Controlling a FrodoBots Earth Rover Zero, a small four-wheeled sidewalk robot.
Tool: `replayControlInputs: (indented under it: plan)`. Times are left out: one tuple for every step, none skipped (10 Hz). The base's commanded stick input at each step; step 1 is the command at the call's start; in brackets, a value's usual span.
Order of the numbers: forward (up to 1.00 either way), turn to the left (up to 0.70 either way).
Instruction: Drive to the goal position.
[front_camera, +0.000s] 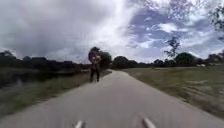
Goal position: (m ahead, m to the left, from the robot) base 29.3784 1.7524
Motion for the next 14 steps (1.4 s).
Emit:
replayControlInputs:
  plan:
    - [0.7, 0.0]
    - [0.7, 0.0]
    - [0.7, 0.0]
    - [0.7, 0.0]
    - [0.7, 0.0]
    - [0.7, 0.0]
    - [0.7, 0.0]
    - [0.7, 0.0]
    - [0.7, 0.0]
    - [0.7, 0.0]
    - [0.7, 0.0]
    - [0.7, 0.0]
    - [0.7, 0.0]
    - [0.7, 0.0]
